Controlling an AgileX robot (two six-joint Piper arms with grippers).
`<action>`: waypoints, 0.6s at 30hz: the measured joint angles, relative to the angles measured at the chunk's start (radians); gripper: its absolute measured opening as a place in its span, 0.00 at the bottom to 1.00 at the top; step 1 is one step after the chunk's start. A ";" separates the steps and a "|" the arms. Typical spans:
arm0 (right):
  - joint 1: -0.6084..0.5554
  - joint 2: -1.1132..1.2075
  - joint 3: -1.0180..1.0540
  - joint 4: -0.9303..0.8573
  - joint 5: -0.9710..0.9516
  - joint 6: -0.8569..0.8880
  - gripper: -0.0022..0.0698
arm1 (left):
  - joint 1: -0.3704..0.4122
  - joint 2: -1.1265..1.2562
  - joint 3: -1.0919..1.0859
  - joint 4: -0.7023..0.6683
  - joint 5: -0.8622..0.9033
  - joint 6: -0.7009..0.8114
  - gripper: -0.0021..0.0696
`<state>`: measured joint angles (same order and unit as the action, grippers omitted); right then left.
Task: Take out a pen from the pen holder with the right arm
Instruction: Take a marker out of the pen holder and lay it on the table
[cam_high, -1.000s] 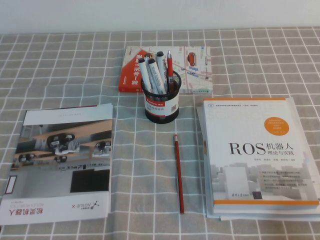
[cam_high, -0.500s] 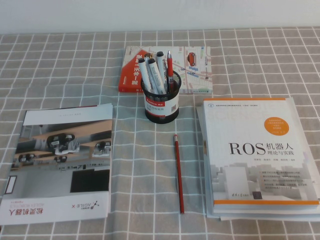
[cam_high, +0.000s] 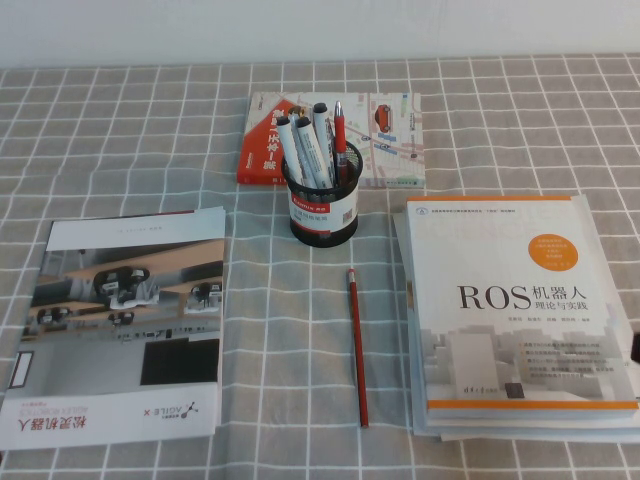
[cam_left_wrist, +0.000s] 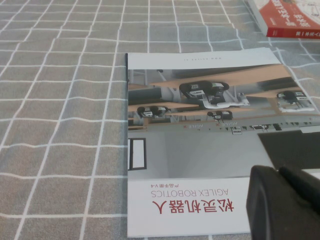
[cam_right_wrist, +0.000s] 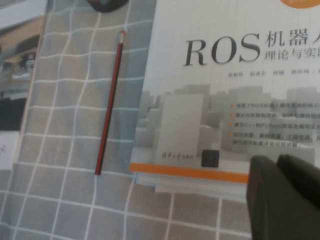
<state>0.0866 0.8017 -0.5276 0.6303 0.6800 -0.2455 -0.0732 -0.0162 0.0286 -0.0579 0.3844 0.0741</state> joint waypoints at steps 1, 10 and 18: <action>0.000 0.036 -0.023 -0.005 0.004 -0.011 0.01 | 0.000 0.000 0.000 0.000 0.000 0.000 0.02; 0.073 0.280 -0.225 0.006 0.009 -0.105 0.01 | 0.000 0.000 0.000 0.000 0.000 0.000 0.02; 0.322 0.503 -0.424 -0.009 -0.064 -0.116 0.01 | 0.000 0.000 0.000 0.000 0.000 0.000 0.02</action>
<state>0.4088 1.3051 -0.9515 0.6210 0.6162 -0.3620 -0.0732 -0.0162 0.0286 -0.0579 0.3844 0.0741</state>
